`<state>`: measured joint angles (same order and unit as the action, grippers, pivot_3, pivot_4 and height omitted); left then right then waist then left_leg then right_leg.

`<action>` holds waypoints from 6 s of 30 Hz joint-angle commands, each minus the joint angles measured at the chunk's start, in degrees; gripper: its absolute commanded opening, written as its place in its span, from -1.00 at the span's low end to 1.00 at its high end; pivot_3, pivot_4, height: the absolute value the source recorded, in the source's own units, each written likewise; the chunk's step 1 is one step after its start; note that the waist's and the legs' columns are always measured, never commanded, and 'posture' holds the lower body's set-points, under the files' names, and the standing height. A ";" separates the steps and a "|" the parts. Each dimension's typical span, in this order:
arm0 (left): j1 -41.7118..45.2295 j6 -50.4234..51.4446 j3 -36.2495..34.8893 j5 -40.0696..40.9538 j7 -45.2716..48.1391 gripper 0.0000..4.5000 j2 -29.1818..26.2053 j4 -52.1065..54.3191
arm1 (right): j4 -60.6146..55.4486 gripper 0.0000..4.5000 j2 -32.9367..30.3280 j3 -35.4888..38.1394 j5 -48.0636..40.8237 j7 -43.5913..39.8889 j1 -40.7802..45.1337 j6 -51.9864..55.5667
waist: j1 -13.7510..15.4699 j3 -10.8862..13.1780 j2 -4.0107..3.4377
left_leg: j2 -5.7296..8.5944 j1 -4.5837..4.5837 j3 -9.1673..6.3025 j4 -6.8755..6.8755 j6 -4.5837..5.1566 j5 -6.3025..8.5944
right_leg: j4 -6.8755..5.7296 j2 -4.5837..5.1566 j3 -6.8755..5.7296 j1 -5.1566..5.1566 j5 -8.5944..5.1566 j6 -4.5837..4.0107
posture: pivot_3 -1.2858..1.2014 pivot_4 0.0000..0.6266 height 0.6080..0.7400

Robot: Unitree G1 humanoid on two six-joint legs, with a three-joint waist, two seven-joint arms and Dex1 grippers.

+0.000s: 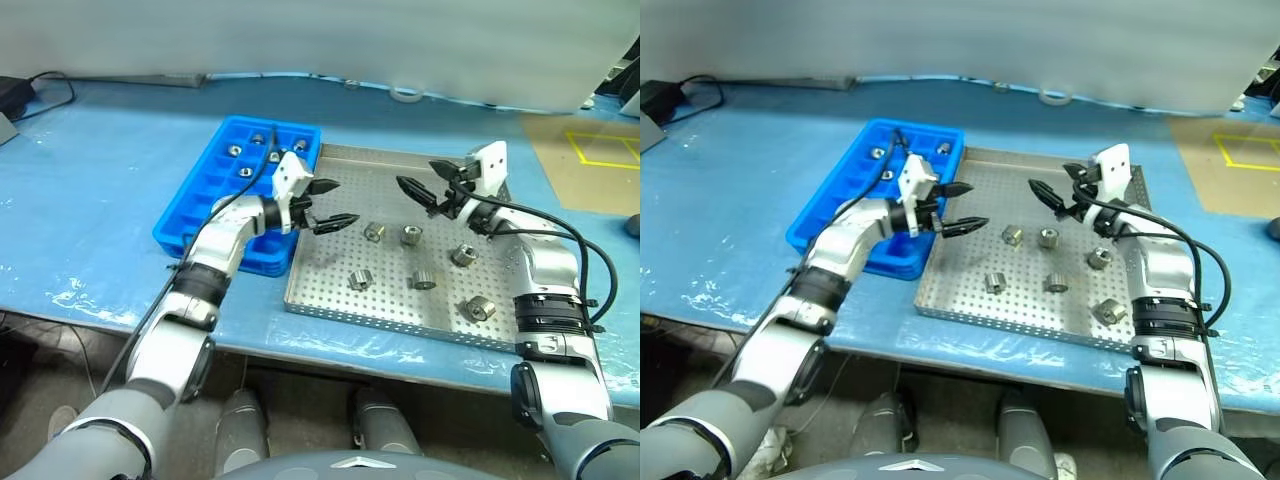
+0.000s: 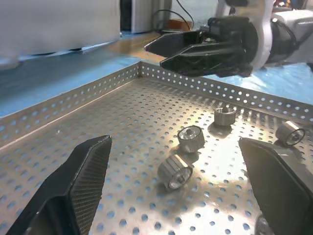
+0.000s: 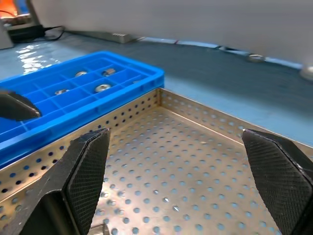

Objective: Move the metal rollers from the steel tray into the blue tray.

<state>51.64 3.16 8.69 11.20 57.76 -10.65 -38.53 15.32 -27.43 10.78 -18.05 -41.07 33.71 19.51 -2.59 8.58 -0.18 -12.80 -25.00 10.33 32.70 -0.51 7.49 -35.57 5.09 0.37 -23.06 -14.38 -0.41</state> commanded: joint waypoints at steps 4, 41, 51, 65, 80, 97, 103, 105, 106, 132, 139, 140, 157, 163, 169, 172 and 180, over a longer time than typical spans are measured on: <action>8.76 -9.99 0.49 -5.91 -1.74 0.99 2.38 -17.44 | -5.10 1.00 -0.54 1.69 -1.62 2.42 -1.57 1.01 | -1.41 0.00 0.00 | 0.07 -0.01 0.00 0.03 0.11 0.02 | 0.04 0.00 -0.02 0.00 0.01 0.02 | -0.44 -0.52 1.00; 14.61 -12.36 -4.23 -16.30 -7.53 -0.19 9.88 -36.89 | -11.81 1.00 -0.45 3.31 -3.05 9.45 -7.14 2.43 | -7.81 0.03 0.05 | 0.38 -0.21 0.14 0.35 0.83 0.44 | 0.63 0.28 -0.24 0.23 0.01 0.01 | -0.52 -0.52 1.00; 13.04 -11.38 -12.09 -8.79 -4.38 -0.69 5.54 -30.08 | -7.59 1.00 0.63 1.34 -2.48 8.13 -3.64 0.74 | -9.22 0.14 0.08 | 0.53 -0.24 0.14 0.35 0.95 0.51 | 0.75 0.41 -0.28 0.30 0.01 0.01 | -0.47 -0.52 1.00; 3.08 -2.63 -24.58 -2.55 -32.68 -0.69 -7.24 0.22 | 10.44 1.00 5.28 -4.36 0.34 1.61 8.75 -6.91 | -7.22 0.87 0.09 | 0.43 -0.35 0.10 0.35 0.98 0.50 | 0.61 0.40 -0.44 0.21 0.02 -0.01 | -0.28 -0.52 1.00; -15.73 6.42 -24.33 -3.98 -45.41 -0.69 -11.16 16.65 | 19.28 1.00 8.73 -5.71 2.08 -2.07 13.80 -10.95 | 2.71 0.91 0.13 | 0.12 -0.40 0.08 0.41 0.66 0.30 | 0.09 0.31 -0.36 0.05 0.01 -0.03 | -0.22 -0.52 1.00; -1.56 -4.62 -21.28 -4.24 -36.66 -0.69 -14.23 -5.88 | 15.96 1.00 7.79 -4.99 1.67 -0.82 11.36 -9.83 | 2.63 0.91 0.14 | -0.01 -0.22 0.01 0.03 0.00 -0.19 | -0.13 0.09 -0.24 -0.12 0.07 0.07 | -0.26 -0.52 1.00; -0.47 -7.18 -19.89 -4.45 -33.11 -0.69 -14.33 -10.53 | 15.14 1.00 7.53 -4.90 1.55 -0.49 10.91 -9.45 | 2.30 0.95 0.21 | -0.02 -0.25 0.01 -0.02 0.03 -0.18 | -0.11 0.11 -0.26 -0.14 0.13 0.17 | -0.27 -0.52 1.00; -0.08 -7.83 -19.86 -4.45 -32.64 -0.69 -14.23 -11.58 | 15.03 1.00 7.51 -4.98 1.58 -0.45 10.83 -9.40 | 2.30 0.96 0.21 | -0.01 -0.25 0.01 0.00 0.04 -0.17 | -0.12 0.11 -0.25 -0.14 0.05 0.04 | -0.27 -0.52 1.00; 0.19 -8.11 -19.89 -4.45 -32.62 -0.69 -14.22 -12.20 | 15.01 1.00 7.52 -5.01 1.57 -0.44 10.83 -9.38 | 2.30 0.96 0.21 | -0.01 -0.25 0.01 0.00 0.05 -0.16 | -0.13 0.12 -0.25 -0.13 0.05 0.04 | -0.27 -0.52 1.00; 1.11 4.13 -6.48 5.10 4.08 0.30 -3.32 2.97 | 8.55 1.00 -2.41 2.97 -2.75 0.42 7.11 -1.99 | 2.31 1.00 0.29 | -0.01 -0.22 0.11 0.03 0.16 -0.13 | -0.12 0.16 -0.21 -0.09 0.04 0.01 | -0.38 -0.52 1.00; 3.86 1.41 6.14 -3.95 14.87 0.30 -1.02 -4.87 | 4.75 1.00 -4.09 2.98 -1.45 3.35 3.05 -0.85 | 0.21 1.01 0.29 | 0.01 -0.12 0.22 0.04 0.27 -0.07 | -0.13 0.15 -0.10 -0.13 0.05 0.02 | -0.43 -0.52 1.00; 4.42 0.48 7.17 -5.05 15.62 0.30 -0.57 -6.25 | 4.16 1.00 -4.09 3.02 -1.53 3.55 2.54 -0.69 | 0.00 1.01 0.28 | 0.01 -0.13 0.22 0.05 0.27 -0.07 | -0.13 0.14 -0.09 -0.12 0.05 0.02 | -0.44 -0.52 1.00; 4.48 -5.26 13.53 -14.34 21.95 0.30 3.36 -14.69 | 4.38 1.00 -3.71 1.49 1.09 6.50 0.42 -1.52 | -1.66 1.00 0.28 | 0.10 -0.11 0.52 0.33 0.69 0.18 | -0.08 0.20 -0.07 -0.10 0.05 0.02 | -0.46 -0.52 1.00; 3.91 -6.69 12.40 -15.31 18.41 -0.26 4.79 -16.24 | 4.49 1.00 -3.04 0.71 1.87 6.85 0.54 -1.94 | -1.60 0.98 0.24 | 0.11 -0.03 0.64 0.42 0.80 0.25 | -0.04 0.27 -0.05 0.03 0.04 0.01 | -0.45 -0.52 1.00; 2.97 -0.40 3.95 -7.36 15.84 -0.67 5.04 -9.18 | 4.69 1.00 -2.23 0.65 2.12 6.92 0.37 -2.35 | -1.64 0.98 0.24 | 0.10 0.00 0.69 0.45 0.80 0.25 | 0.00 0.26 0.01 0.04 0.04 0.00 | -0.44 -0.52 1.00; 1.45 5.52 -2.49 -1.52 10.57 -0.67 5.05 -0.76 | 5.59 1.00 -1.66 0.53 2.22 6.74 0.75 -2.81 | -1.65 0.99 0.24 | 0.07 -0.04 0.71 0.44 0.82 0.26 | -0.01 0.24 0.01 -0.02 0.04 0.00 | -0.41 -0.52 1.00; -6.99 14.11 -15.21 0.77 -19.06 -0.67 4.08 24.60 | 13.94 1.00 1.58 -2.38 3.76 4.44 6.65 -6.41 | -1.78 1.00 0.22 | 0.00 -0.04 0.76 0.42 0.83 0.26 | 0.01 0.19 0.00 -0.06 0.04 0.00 | -0.32 -0.52 1.00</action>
<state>45.20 16.67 -3.73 12.20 45.78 -6.33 -19.42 28.84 -26.10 8.86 -14.49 -35.76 37.93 15.25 -4.37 9.58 0.04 -12.81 -25.06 11.09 33.12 0.32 7.75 -35.57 5.28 0.35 -23.14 -14.34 -0.41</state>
